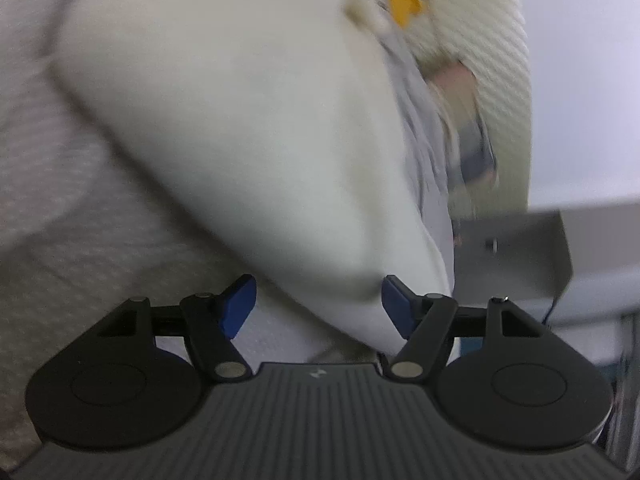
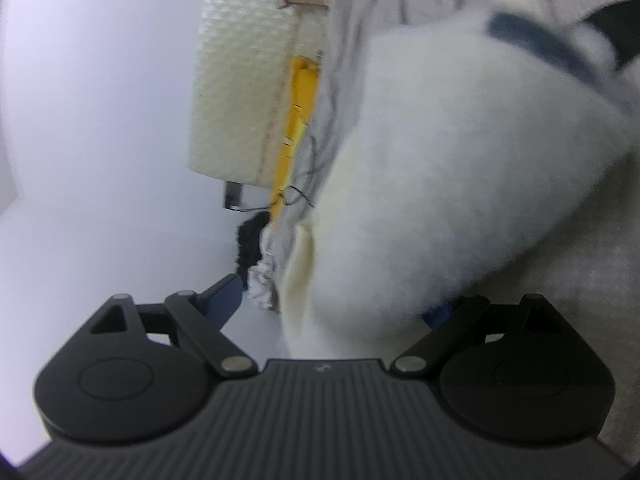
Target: Fold large clothes
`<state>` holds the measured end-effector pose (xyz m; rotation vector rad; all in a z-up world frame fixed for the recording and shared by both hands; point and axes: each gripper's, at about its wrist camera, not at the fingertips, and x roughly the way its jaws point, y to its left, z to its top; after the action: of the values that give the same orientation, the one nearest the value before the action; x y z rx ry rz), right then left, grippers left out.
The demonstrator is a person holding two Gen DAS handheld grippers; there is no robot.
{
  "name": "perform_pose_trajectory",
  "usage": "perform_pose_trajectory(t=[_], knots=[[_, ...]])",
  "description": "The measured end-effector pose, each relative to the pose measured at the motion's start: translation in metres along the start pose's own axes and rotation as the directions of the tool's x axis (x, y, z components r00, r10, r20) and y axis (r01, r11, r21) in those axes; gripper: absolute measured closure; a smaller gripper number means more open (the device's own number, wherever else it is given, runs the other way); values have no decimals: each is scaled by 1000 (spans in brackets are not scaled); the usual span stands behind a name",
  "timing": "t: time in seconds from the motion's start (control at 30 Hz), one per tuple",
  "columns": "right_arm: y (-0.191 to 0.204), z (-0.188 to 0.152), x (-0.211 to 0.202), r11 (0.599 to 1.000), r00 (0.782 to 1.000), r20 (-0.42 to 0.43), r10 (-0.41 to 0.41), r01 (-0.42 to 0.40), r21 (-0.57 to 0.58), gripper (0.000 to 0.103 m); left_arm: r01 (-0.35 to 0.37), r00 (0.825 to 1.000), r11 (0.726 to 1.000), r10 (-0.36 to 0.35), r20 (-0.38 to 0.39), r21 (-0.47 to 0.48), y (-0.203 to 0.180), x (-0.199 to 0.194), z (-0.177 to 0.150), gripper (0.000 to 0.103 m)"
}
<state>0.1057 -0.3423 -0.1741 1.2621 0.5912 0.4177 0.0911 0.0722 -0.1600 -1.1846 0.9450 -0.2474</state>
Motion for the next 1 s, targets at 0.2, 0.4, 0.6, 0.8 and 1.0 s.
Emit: perform_pose_trajectory(t=[0.2, 0.4, 0.6, 0.8, 1.0], knots=[[1, 6, -4, 1000, 1000, 10, 22, -22, -11, 9, -4, 992, 999, 10, 130, -44, 5, -12, 9, 30], [-11, 4, 7, 989, 990, -19, -142, 143, 33, 10, -50, 980, 997, 59, 188, -53, 6, -11, 19, 31], [-20, 3, 14, 956, 956, 3, -295, 295, 3, 29, -131, 963, 990, 141, 230, -59, 7, -4, 21, 51], [-6, -2, 10, 946, 951, 55, -306, 310, -97, 52, -161, 945, 985, 137, 298, 57, -11, -16, 16, 69], [12, -9, -13, 951, 962, 131, -240, 260, -165, 57, -83, 946, 978, 16, 325, 193, -41, -44, 7, 71]])
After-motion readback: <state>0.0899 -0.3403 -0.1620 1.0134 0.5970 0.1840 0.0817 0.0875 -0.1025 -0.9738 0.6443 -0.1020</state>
